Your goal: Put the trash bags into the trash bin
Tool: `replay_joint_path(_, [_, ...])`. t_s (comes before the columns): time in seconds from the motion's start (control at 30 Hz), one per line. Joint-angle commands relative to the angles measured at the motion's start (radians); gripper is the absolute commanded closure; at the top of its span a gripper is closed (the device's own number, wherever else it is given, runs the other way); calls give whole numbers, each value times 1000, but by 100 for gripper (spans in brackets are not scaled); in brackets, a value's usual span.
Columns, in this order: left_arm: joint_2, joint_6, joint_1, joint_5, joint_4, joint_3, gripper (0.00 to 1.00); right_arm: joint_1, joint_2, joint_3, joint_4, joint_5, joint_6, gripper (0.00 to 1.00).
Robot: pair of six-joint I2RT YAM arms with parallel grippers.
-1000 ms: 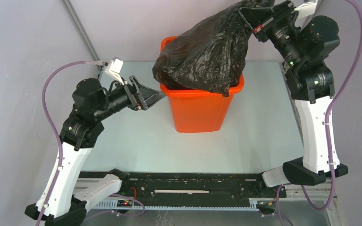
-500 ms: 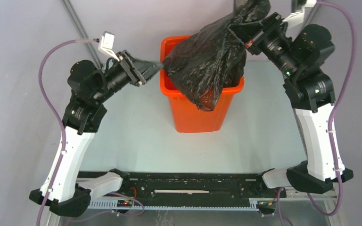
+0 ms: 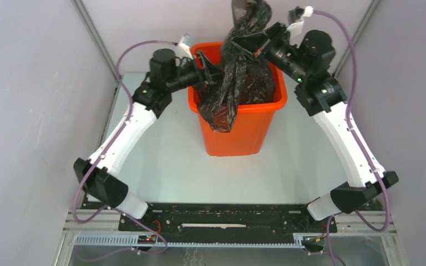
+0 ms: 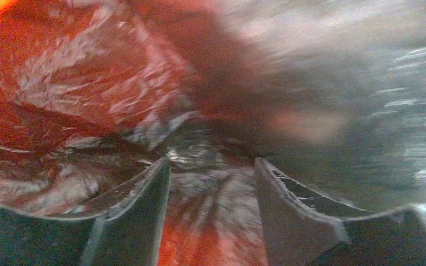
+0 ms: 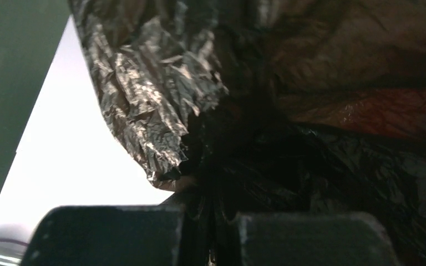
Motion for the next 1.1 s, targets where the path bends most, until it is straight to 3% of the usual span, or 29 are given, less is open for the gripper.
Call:
replay_joint_path(0.0, [-203,-41,120,62,67,0,34,4,24,-65,135,-50,154,100])
replay_joint_path(0.13, [-302,-39,196,102,1,28,24,-52,-30,-127,29,-16,156,100])
replay_joint_path(0.23, [-357,-47,194,108,25,37,14,-85,-51,-162,-12,-28,174,100])
replay_joint_path(0.4, [-377,101,33,-11,-14,63,7,-62,-55,-128,-62,-24,176,100])
replay_joint_path(0.53, [-281,324,-161,-210,-247,264,3,-45,-60,-103,-118,4,170,100])
replay_joint_path(0.73, [-91,562,-337,-510,-574,524,8,-38,-76,-104,-136,16,176,100])
replay_joint_path(0.9, [-56,547,-357,-543,-617,532,22,-34,-79,-103,-133,15,176,100])
replay_joint_path(1.07, [-31,514,-366,-513,-607,525,17,-25,-83,-103,-130,20,174,100])
